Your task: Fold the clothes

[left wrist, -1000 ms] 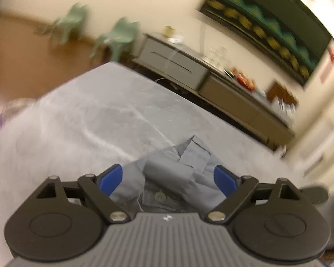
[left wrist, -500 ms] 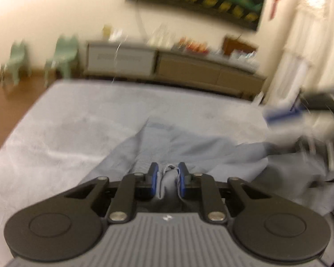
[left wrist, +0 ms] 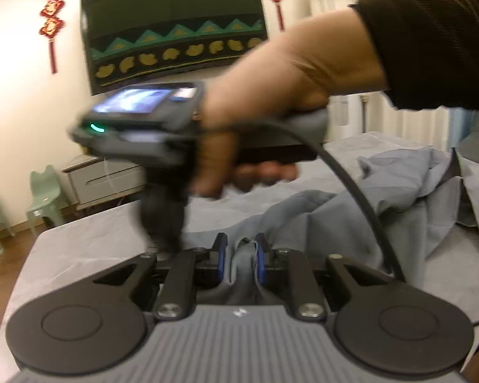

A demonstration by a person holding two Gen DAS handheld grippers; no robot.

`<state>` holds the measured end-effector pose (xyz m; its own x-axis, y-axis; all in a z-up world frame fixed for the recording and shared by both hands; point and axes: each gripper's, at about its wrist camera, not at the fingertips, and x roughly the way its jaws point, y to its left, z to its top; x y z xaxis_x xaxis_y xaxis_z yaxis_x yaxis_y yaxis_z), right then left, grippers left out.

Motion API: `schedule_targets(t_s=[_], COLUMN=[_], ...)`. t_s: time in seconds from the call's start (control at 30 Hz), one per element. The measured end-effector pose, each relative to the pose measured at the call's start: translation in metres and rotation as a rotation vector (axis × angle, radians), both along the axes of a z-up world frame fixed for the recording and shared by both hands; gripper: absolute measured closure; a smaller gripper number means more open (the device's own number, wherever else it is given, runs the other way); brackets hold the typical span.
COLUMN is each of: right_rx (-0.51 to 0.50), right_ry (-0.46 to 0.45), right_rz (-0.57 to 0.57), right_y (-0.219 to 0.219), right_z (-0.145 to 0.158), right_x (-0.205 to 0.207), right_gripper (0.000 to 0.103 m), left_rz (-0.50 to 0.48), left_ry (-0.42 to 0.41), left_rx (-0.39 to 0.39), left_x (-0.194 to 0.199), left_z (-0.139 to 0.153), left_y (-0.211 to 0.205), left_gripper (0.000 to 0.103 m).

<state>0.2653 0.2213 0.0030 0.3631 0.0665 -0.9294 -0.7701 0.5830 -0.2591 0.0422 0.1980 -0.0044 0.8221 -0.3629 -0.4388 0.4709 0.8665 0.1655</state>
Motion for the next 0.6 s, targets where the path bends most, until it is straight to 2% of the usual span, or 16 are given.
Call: schedule_targets(t_s=[0.03, 0.17, 0.23, 0.3, 0.33, 0.37, 0.47, 0.53, 0.57, 0.6], right_rx=[-0.035, -0.045, -0.054, -0.066, -0.035, 0.014, 0.181, 0.264, 0.270, 0.276], right_ry=[-0.051, -0.384, -0.559, -0.716, -0.742, -0.749, -0.664, -0.605, -0.587, -0.568], right_rz=[0.022, 0.099, 0.136, 0.153, 0.135, 0.088, -0.090, -0.134, -0.131, -0.129], right_y=[-0.002, 0.009, 0.024, 0.042, 0.051, 0.056, 0.042, 0.012, -0.009, -0.030], right_z=[0.004, 0.064, 0.091, 0.113, 0.125, 0.136, 0.153, 0.149, 0.140, 0.131], right_x=[0.000, -0.009, -0.005, 0.009, 0.022, 0.038, 0.078, 0.074, 0.065, 0.055], right_gripper=[0.102, 0.103, 0.103, 0.103, 0.103, 0.103, 0.103, 0.083, 0.052, 0.030], left_rz=[0.021, 0.161, 0.238, 0.314, 0.352, 0.393, 0.468, 0.465, 0.452, 0.439], left_ry=[-0.001, 0.000, 0.001, 0.040, 0.066, 0.140, 0.422, 0.528, 0.553, 0.577], left_rx=[-0.008, -0.100, -0.143, -0.169, -0.183, -0.203, -0.334, -0.440, -0.494, -0.548], left_x=[0.003, 0.027, 0.048, 0.083, 0.102, 0.126, 0.184, 0.196, 0.197, 0.198], left_z=[0.001, 0.013, 0.019, 0.018, 0.016, 0.009, -0.031, -0.046, -0.047, -0.048], left_y=[0.003, 0.020, 0.026, 0.035, 0.041, 0.048, 0.083, 0.107, 0.115, 0.124], left_gripper=[0.085, 0.082, 0.082, 0.082, 0.082, 0.083, 0.083, 0.083, 0.083, 0.083])
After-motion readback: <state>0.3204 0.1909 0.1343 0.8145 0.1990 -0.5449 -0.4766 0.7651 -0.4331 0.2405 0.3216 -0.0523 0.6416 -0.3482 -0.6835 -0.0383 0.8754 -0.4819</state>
